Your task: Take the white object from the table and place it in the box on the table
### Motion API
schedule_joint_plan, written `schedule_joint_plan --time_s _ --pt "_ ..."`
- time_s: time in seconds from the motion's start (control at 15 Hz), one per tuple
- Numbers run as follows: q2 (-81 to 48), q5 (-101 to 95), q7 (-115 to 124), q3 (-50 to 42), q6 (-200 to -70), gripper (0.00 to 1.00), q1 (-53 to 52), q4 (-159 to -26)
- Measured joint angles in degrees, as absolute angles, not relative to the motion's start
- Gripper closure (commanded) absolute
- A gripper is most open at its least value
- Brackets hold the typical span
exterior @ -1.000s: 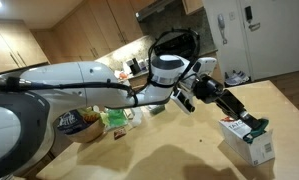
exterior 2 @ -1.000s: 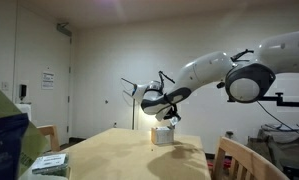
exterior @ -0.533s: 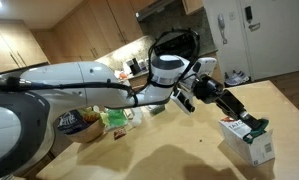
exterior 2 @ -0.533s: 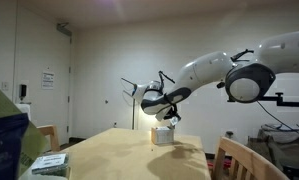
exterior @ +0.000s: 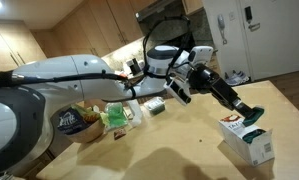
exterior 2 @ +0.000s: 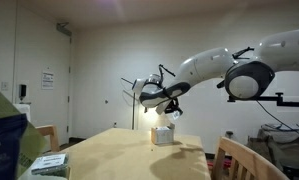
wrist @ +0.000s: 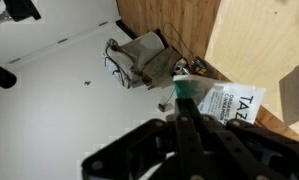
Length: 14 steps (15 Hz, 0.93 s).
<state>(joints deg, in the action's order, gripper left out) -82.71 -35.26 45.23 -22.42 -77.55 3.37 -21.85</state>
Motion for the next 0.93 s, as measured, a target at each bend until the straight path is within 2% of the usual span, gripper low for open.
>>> schedule_joint_plan --time_s 0.93 --pt "-80.95 -35.31 44.20 -22.08 -77.32 0.97 3.47 -22.46"
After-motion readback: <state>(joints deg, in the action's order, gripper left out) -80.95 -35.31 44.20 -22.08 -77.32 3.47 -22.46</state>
